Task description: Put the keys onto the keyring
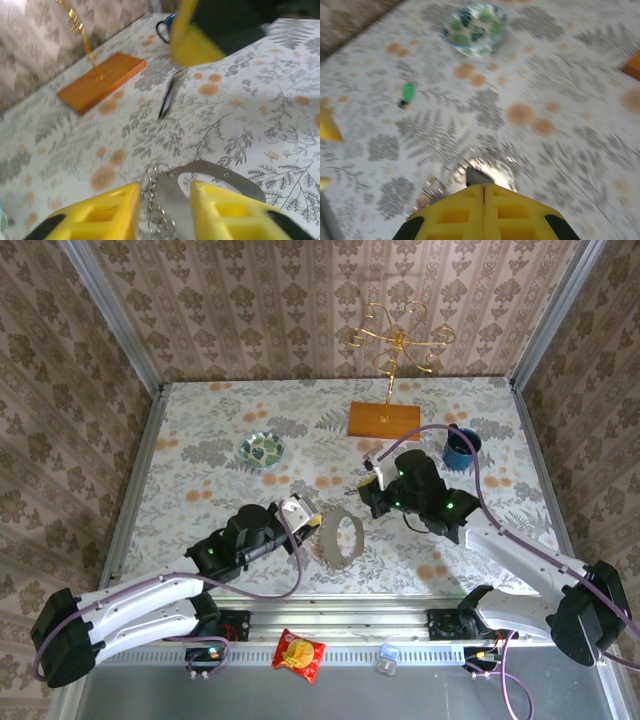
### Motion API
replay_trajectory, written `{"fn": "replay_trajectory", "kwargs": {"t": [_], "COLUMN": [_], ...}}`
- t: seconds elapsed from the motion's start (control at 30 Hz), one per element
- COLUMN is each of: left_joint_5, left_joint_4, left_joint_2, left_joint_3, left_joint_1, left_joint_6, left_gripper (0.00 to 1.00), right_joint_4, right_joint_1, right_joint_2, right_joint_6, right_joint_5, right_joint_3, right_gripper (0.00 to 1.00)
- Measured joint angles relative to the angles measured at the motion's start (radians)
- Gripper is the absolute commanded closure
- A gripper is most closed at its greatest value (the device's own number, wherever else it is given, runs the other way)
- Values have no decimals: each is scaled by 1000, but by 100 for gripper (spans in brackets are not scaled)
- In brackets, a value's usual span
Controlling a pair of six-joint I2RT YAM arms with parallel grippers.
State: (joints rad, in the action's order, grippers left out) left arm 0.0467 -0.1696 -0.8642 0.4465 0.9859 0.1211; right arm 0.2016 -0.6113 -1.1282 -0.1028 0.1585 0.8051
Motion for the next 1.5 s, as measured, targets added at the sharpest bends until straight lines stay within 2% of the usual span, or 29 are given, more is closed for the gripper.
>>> {"fn": "replay_trajectory", "kwargs": {"t": [0.17,0.33,0.5,0.73,0.83,1.07,1.5], "left_joint_5": [10,-23,-43,-43,-40,-8,83], "left_joint_4": [8,67,187,433,536,692,817], "left_joint_2": [-76,-303,-521,-757,-860,-983,-1138], "left_joint_3": [5,146,381,643,752,883,1020], "left_joint_1": [-56,-78,-63,-50,-45,-16,-11], "left_joint_6": [-161,-341,-520,-721,-772,-857,-914], "left_gripper": [58,58,50,49,49,53,58], "right_joint_4": [234,446,515,526,526,526,530], "right_joint_1": [-5,-5,1,50,62,79,91], "right_joint_2": [63,45,20,42,58,100,121], "right_joint_6": [-92,-249,-347,-393,-395,-395,-396], "right_joint_5": [-86,-130,-143,-152,-153,-153,-152], "right_joint_3": [0,0,-4,-47,-55,-85,-100], "right_gripper": [100,100,100,100,100,100,100]}}
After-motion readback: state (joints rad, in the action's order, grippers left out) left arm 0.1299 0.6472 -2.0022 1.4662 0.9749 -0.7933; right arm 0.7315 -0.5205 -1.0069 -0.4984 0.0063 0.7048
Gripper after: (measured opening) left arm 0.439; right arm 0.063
